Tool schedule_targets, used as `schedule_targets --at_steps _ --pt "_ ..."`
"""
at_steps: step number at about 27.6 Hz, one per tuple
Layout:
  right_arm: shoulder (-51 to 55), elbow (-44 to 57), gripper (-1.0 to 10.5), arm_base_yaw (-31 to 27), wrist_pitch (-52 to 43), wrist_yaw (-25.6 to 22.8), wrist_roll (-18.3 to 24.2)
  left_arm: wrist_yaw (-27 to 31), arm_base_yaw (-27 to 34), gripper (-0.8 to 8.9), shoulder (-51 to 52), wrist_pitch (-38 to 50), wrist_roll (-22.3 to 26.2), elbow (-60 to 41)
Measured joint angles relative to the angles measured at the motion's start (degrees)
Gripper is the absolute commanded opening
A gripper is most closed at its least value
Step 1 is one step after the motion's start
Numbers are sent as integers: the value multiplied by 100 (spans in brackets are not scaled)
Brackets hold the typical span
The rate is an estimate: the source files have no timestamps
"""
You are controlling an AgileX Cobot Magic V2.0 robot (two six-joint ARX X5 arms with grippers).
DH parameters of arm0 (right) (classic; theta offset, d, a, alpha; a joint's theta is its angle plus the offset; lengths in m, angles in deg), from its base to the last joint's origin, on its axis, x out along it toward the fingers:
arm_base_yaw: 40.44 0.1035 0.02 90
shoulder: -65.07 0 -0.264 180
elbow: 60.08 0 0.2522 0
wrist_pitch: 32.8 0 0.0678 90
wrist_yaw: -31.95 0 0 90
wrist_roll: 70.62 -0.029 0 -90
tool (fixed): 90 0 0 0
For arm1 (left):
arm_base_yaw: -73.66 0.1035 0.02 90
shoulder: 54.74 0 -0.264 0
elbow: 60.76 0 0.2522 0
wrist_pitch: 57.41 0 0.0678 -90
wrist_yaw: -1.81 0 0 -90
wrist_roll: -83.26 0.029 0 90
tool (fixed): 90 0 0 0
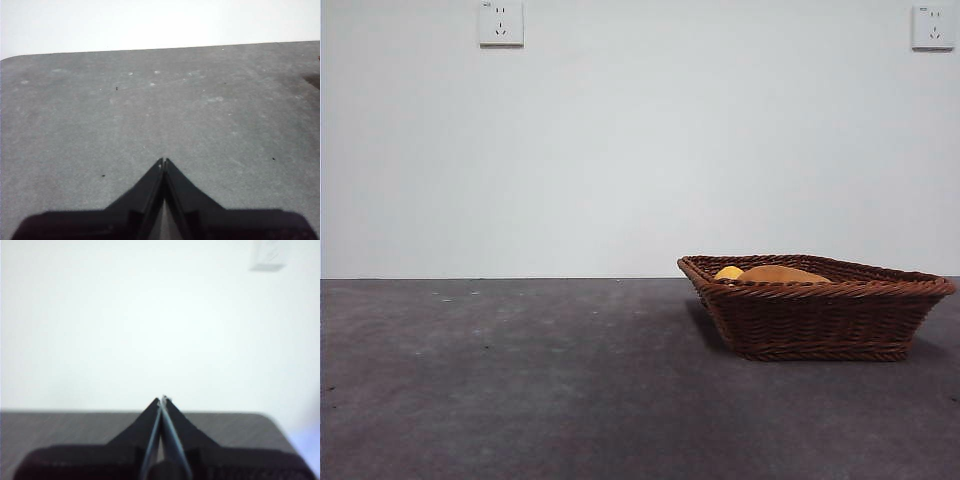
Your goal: Help me put the vegetables on the table into the basket
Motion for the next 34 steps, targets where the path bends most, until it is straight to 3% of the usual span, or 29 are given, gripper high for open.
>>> schedule_targets --at_steps 6,12,15,34 --pt "2387 2750 1 0 -1268 -262 -2 2 0 -4 0 2 -2 0" --pt "3733 4205 1 0 -1250 -179 -7 0 0 -4 0 2 -4 0" --pt "3965 4496 1 0 -1272 -164 -52 2 0 -4 0 2 -7 0" --pt "3956 4513 1 2 1064 -168 -289 2 0 -4 -48 2 -7 0"
